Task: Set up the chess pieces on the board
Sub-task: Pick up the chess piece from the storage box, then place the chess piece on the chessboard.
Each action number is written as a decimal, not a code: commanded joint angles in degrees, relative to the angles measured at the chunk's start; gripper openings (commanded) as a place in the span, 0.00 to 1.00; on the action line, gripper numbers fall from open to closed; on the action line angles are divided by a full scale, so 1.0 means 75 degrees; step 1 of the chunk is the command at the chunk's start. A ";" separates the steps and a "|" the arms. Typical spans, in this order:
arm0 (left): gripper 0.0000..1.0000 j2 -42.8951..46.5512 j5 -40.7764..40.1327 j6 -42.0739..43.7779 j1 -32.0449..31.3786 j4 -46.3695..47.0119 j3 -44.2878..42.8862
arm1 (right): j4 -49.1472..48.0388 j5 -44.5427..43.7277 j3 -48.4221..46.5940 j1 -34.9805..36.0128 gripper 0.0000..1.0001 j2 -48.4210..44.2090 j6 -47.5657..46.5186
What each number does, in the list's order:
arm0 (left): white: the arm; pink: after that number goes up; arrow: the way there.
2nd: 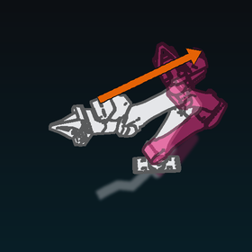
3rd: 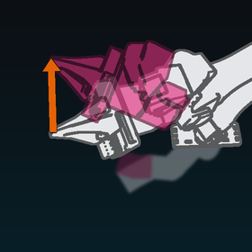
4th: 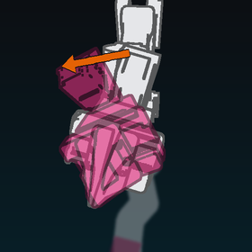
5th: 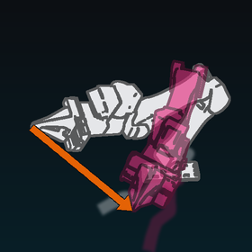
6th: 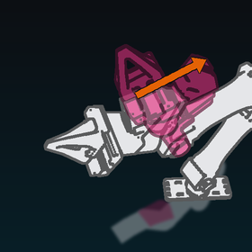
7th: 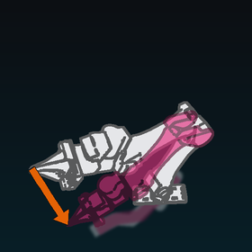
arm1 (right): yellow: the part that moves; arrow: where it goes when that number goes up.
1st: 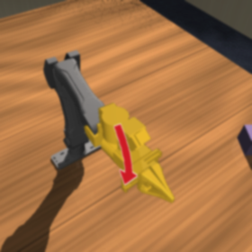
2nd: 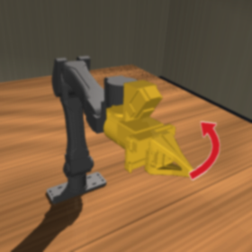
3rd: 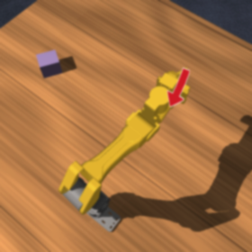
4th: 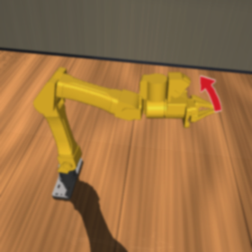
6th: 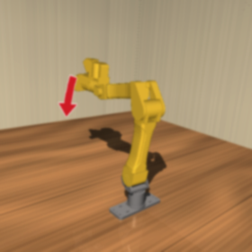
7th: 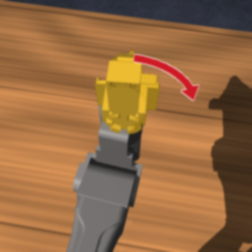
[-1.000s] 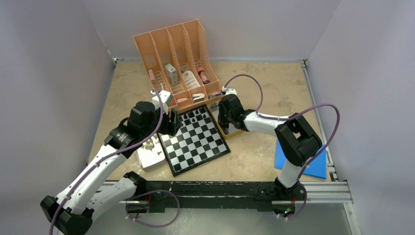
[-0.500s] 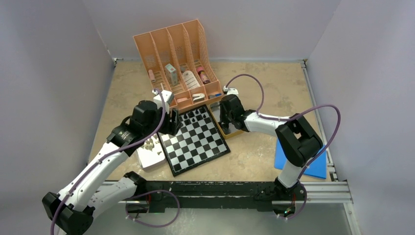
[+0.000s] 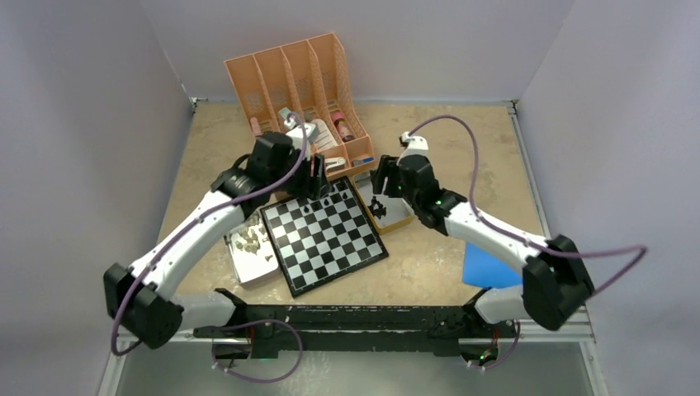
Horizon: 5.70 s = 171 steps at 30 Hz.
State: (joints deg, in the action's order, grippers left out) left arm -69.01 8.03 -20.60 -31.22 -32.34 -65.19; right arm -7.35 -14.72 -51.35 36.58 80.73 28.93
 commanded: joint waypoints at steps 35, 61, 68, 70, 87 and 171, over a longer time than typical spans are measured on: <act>0.23 -0.7402 -0.0415 0.0366 -0.1393 -0.0269 -0.5265 | 0.0322 -0.1177 0.1502 -0.0025 0.65 -0.6652 0.0047; 0.15 -0.7708 -0.0464 0.0546 -0.1415 -0.0201 -0.5262 | 0.0173 -0.1260 0.1667 -0.0025 0.63 -0.6552 0.0043; 0.06 -0.7289 -0.0368 0.0469 -0.1439 -0.0111 -0.5213 | 0.0080 -0.1109 0.1702 -0.0031 0.63 -0.6384 0.0060; 0.05 -0.7092 -0.0373 0.0423 -0.1439 -0.0056 -0.5136 | 0.0047 -0.1035 0.1723 -0.0026 0.63 -0.6289 0.0051; 0.03 -0.4606 -0.1508 -0.0292 -0.1333 -0.0845 -0.4035 | -0.0567 -0.0377 0.2194 -0.0025 0.70 -0.5664 0.0221; 0.19 -0.2973 -0.1885 -0.1298 0.2710 -0.0412 0.0716 | -0.0618 0.0943 0.2132 -0.0031 0.99 -0.5461 0.0227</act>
State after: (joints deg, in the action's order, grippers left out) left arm -91.18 -5.78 -29.52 -11.31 -35.70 -59.40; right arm -10.15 -8.03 -34.70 36.58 40.69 31.05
